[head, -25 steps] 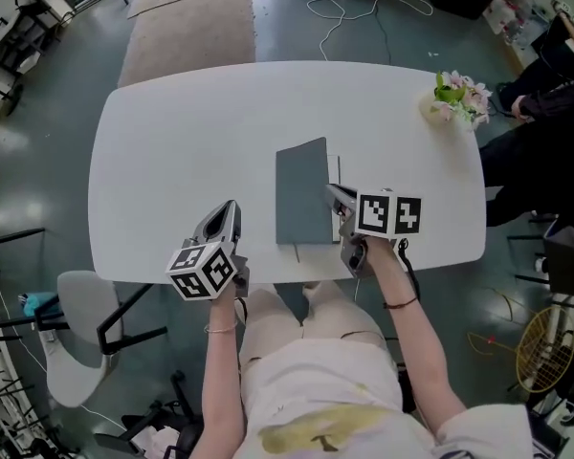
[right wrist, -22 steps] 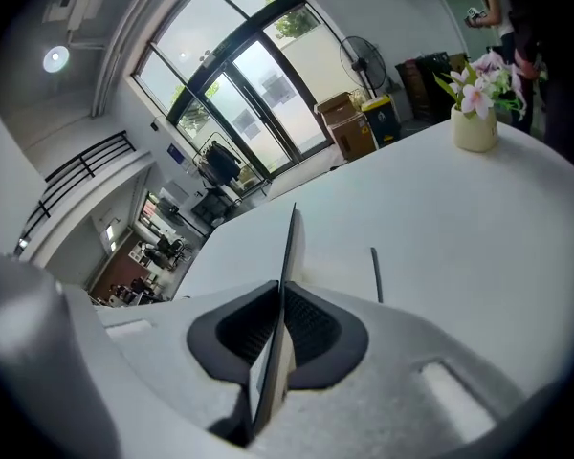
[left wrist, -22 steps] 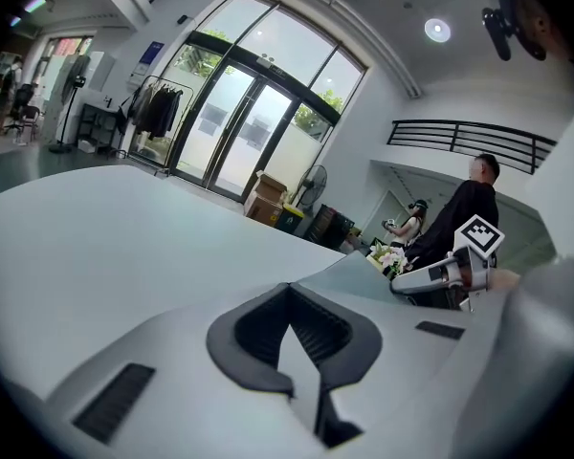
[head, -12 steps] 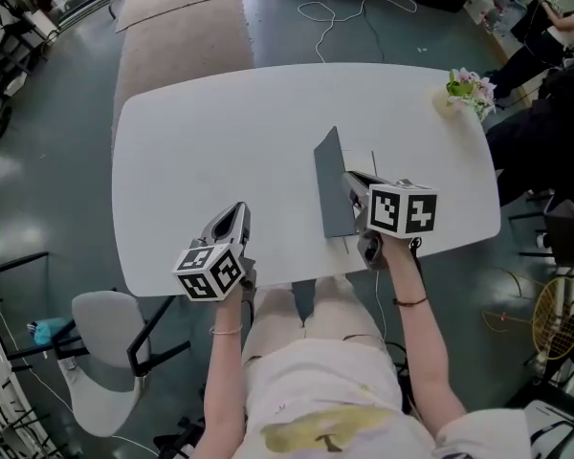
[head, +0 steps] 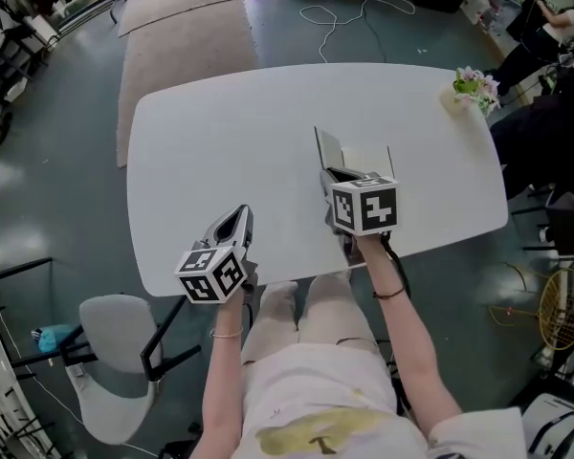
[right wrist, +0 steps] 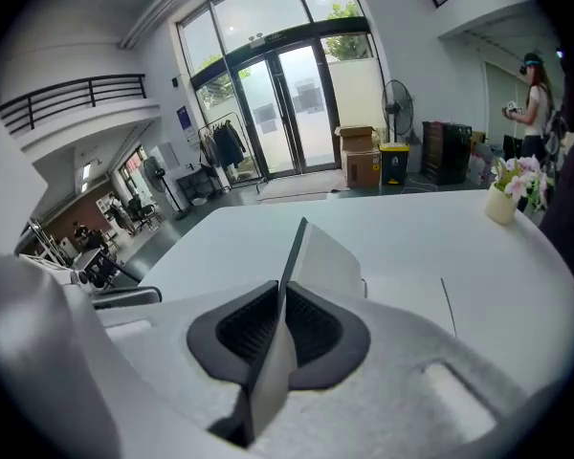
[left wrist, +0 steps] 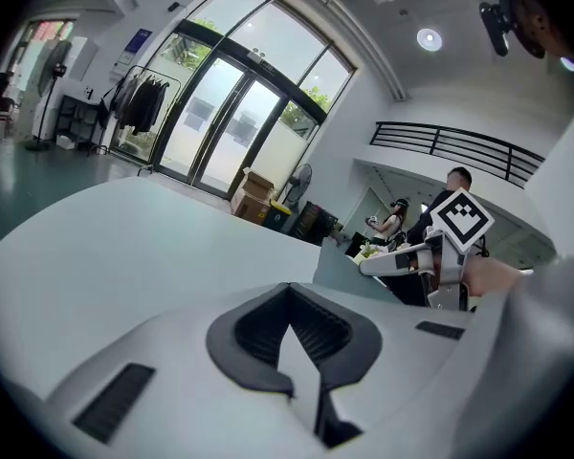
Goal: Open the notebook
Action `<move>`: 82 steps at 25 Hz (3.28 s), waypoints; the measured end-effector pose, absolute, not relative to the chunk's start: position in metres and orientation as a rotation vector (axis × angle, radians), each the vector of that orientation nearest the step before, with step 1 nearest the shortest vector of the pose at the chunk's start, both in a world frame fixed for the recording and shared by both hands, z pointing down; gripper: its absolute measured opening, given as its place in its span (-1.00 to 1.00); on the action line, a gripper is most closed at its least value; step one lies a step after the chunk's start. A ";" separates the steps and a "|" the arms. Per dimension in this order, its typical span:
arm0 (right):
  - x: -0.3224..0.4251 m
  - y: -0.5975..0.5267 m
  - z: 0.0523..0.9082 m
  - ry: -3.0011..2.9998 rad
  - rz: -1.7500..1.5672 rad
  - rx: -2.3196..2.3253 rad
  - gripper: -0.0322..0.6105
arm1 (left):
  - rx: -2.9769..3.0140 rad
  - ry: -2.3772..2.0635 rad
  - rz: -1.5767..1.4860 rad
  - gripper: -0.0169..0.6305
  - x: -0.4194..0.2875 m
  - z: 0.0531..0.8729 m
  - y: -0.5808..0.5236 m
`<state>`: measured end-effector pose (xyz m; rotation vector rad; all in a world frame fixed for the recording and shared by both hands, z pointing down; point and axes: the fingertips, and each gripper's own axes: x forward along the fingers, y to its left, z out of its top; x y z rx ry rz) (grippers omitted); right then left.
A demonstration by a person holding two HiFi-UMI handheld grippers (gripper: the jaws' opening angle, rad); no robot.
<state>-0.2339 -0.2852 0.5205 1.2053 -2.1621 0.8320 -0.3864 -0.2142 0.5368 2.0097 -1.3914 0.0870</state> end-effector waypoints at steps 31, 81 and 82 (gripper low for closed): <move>-0.336 -0.269 0.637 -2.037 0.764 1.068 -0.79 | 1.909 -1.460 0.126 -0.95 -0.432 0.562 -0.197; -0.120 -0.271 0.370 -2.930 0.451 1.446 -0.88 | 2.374 -1.785 -0.092 -0.95 -0.362 0.368 -0.214; -0.119 -0.272 0.369 -2.926 0.443 1.455 -0.88 | 2.378 -1.786 -0.093 -0.95 -0.362 0.366 -0.215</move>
